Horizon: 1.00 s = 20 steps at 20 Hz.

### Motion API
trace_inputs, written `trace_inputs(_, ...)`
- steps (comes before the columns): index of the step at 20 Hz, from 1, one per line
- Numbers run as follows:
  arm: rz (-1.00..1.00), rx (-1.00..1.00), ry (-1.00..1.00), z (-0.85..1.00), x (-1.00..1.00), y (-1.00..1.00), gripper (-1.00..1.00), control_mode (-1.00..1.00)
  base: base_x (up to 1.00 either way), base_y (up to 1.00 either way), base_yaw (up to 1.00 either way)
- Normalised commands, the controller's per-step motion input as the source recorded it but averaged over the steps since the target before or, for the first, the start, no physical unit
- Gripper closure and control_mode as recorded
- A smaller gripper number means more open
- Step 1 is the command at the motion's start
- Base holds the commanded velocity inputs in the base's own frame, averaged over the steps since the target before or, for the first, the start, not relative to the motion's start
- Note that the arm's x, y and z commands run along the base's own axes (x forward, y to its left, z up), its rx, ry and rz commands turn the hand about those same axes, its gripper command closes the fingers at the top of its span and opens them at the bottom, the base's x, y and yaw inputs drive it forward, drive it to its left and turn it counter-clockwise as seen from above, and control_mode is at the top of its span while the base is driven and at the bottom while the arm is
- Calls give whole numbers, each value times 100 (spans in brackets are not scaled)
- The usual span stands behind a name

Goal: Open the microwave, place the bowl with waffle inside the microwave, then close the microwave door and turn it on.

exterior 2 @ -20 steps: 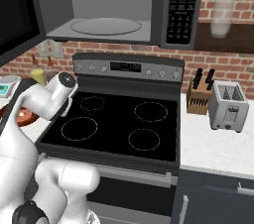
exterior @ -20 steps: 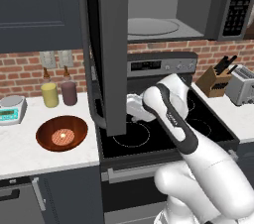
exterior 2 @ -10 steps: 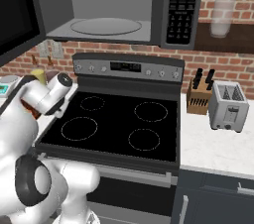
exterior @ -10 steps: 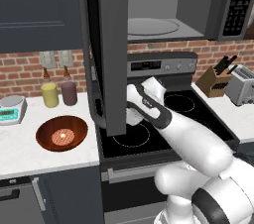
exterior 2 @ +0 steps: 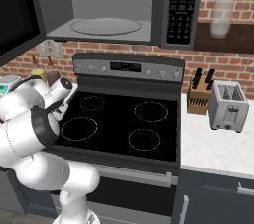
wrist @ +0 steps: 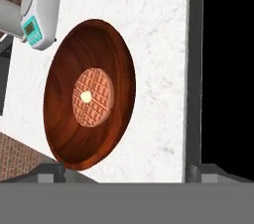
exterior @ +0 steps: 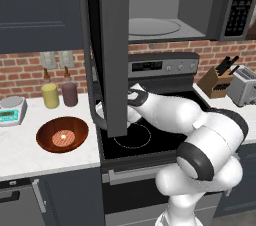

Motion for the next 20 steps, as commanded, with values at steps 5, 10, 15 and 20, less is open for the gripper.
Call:
trace_inputs(5, 0, 0, 0, -23, 25, 25, -100, -100, 0, 0, 0)
trace_inputs(10, 0, 0, 0, -24, 22, 30, -100, -100, 0, 0, 0)
trace_inputs(15, 0, 0, 0, -26, 19, 29, -100, -100, 0, 0, 0)
trace_inputs(20, 0, 0, 0, -30, 22, 23, -100, -100, 0, 0, 0)
